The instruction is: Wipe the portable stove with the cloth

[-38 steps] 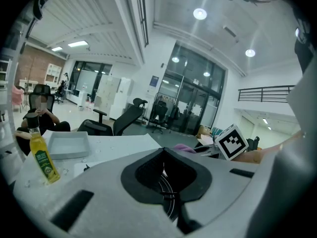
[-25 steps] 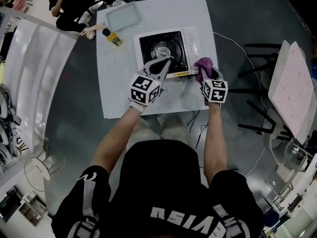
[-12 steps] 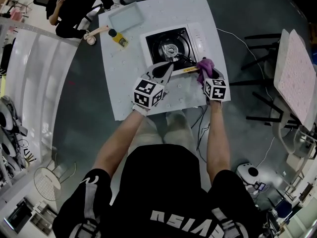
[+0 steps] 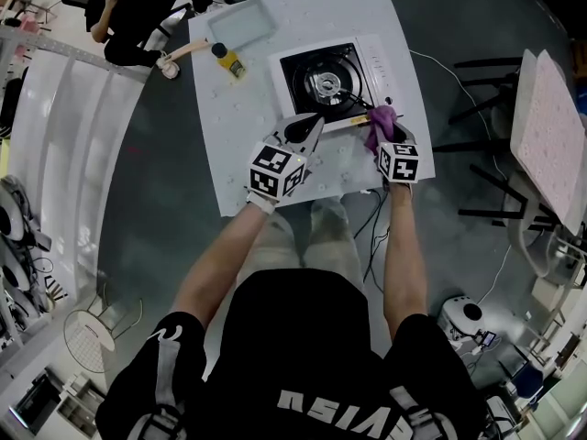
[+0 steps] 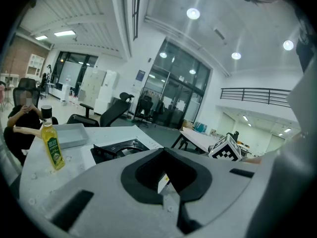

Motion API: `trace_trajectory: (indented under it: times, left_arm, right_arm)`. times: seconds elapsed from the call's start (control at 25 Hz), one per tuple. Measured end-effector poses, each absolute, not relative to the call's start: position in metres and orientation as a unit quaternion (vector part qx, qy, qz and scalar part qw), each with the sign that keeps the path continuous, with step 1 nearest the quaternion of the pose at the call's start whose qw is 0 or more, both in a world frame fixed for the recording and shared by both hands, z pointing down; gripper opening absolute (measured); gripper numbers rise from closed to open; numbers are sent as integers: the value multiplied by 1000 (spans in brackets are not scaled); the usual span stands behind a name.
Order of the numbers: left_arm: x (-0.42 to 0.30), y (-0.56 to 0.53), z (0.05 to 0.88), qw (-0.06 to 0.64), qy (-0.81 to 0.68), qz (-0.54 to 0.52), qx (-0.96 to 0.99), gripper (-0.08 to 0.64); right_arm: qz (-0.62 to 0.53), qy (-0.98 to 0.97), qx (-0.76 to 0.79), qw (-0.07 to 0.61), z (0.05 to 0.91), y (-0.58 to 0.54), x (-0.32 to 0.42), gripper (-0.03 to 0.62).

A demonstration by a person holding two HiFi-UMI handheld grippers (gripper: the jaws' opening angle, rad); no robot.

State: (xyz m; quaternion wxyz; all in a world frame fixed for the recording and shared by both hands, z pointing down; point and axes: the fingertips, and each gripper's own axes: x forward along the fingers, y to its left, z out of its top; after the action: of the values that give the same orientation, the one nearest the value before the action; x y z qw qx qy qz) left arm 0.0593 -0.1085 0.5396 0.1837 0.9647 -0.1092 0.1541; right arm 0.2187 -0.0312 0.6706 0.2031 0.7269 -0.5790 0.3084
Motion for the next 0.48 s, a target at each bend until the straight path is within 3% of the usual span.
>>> trace_trajectory:
  times: [0.48]
  left_arm:
    - [32, -106, 538, 189, -114, 148, 964, 6]
  right_arm:
    - [294, -604, 706, 224, 669, -39, 173, 112]
